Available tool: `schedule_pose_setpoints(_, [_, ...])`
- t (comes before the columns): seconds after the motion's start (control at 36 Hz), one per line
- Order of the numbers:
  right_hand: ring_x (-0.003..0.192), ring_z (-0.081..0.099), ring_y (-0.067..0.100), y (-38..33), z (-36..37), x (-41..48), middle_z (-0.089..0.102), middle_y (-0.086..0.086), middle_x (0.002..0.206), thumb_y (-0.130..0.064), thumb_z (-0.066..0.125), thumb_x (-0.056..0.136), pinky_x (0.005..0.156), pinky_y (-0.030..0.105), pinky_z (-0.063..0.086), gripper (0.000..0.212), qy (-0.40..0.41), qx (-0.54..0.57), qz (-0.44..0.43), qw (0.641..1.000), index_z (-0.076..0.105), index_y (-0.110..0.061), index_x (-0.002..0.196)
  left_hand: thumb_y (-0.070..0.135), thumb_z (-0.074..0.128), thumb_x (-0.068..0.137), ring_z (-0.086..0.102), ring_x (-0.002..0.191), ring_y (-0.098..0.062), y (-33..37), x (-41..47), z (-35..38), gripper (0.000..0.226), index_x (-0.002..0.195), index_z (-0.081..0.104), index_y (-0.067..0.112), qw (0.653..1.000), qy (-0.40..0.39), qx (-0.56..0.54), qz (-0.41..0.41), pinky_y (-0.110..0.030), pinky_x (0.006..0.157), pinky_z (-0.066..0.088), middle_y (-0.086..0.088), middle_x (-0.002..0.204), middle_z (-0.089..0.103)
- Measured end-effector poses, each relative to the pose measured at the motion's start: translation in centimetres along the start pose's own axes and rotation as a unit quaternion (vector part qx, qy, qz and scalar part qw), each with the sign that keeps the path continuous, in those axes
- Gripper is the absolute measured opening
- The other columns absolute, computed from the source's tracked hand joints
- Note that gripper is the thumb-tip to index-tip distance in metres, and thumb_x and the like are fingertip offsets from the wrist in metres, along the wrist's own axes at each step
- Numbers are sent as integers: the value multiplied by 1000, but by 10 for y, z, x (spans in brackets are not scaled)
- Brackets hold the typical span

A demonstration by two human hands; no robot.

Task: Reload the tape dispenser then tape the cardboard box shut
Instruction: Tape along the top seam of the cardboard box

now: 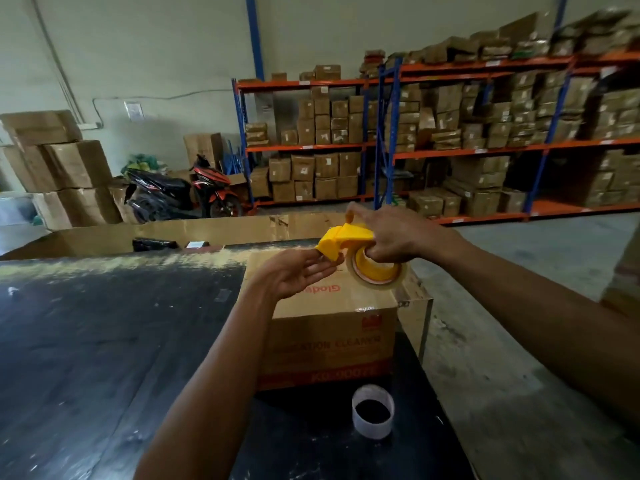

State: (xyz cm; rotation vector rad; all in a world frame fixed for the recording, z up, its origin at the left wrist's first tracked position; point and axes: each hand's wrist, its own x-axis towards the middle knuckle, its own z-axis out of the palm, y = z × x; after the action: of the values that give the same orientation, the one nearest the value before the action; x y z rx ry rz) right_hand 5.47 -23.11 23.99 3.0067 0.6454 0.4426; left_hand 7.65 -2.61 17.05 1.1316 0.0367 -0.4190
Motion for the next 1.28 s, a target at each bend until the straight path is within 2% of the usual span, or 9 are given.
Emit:
schedule_pose_setpoints(0.31, [77, 59, 25, 11, 10, 2, 67, 8, 94, -33, 73, 81, 62, 36, 44, 79, 42, -46, 46, 997, 32, -26, 149, 8, 54, 104, 75, 89, -17, 27, 51, 9, 16, 100, 68, 3, 981, -27, 184, -51, -27, 76, 64, -13, 92, 79])
schedule_pose_setpoints(0.42, [86, 56, 24, 13, 21, -2, 62, 4, 106, -38, 71, 82, 66, 37, 44, 78, 23, 3, 57, 998, 33, -26, 149, 10, 52, 105, 74, 89, -11, 29, 75, 5, 23, 118, 70, 6, 913, -68, 398, 58, -27, 80, 60, -6, 98, 76])
schedule_pose_setpoints(0.53, [104, 60, 33, 0, 44, -7, 63, 12, 126, -48, 64, 86, 71, 36, 41, 77, 15, 88, 105, 990, 33, -28, 154, -2, 54, 100, 63, 72, -9, 27, 99, -6, 22, 99, 73, 10, 841, -115, 515, 121, -23, 72, 56, -3, 82, 68])
schedule_pose_setpoints(0.61, [104, 59, 31, -11, 64, -11, 65, 11, 129, -55, 60, 86, 74, 35, 41, 73, -8, 96, 152, 984, 43, -24, 150, 9, 62, 100, 60, 77, -13, 34, 123, -9, 14, 94, 74, 15, 806, -93, 574, 112, -26, 70, 53, -3, 84, 67])
schedule_pose_setpoints(0.72, [89, 51, 21, -10, 66, -4, 65, 7, 110, -55, 63, 87, 70, 33, 42, 54, -29, 106, 192, 975, 61, -21, 129, 13, 59, 101, 59, 89, -13, 36, 150, -11, 18, 96, 74, 21, 791, -87, 603, 53, -31, 77, 51, -2, 99, 68])
schedule_pose_setpoints(0.89, [71, 53, 14, -8, 68, 25, 57, -1, 82, -57, 63, 88, 62, 33, 44, 43, -71, 127, 220, 965, 66, -18, 107, -1, 47, 101, 49, 68, -13, 17, 180, -3, 26, 108, 71, -2, 775, -57, 623, 90, -25, 63, 41, 1, 74, 56])
schedule_pose_setpoints(1.03, [70, 56, 18, -4, 69, 56, 58, 1, 77, -57, 62, 88, 55, 31, 38, 43, -133, 122, 245, 953, 66, -14, 91, 1, 54, 99, 68, 96, -23, 5, 202, -19, 23, 103, 77, -2, 746, -34, 642, 173, -30, 82, 49, -13, 101, 76])
schedule_pose_setpoints(1.17, [75, 58, 21, 0, 69, 81, 63, 6, 92, -53, 63, 88, 61, 32, 43, 39, -188, 115, 261, 940, 63, -15, 96, 9, 69, 93, 71, 93, -22, -5, 215, -33, 13, 96, 81, 5, 726, 1, 641, 249, -29, 77, 47, -12, 99, 79])
schedule_pose_setpoints(1.28, [71, 56, 20, -3, 68, 90, 54, 5, 82, -46, 65, 89, 65, 34, 51, 37, -220, 128, 280, 926, 57, -14, 108, 5, 69, 91, 65, 87, -15, -16, 217, -40, 11, 94, 80, 5, 735, 5, 626, 261, -28, 79, 47, -9, 95, 77])
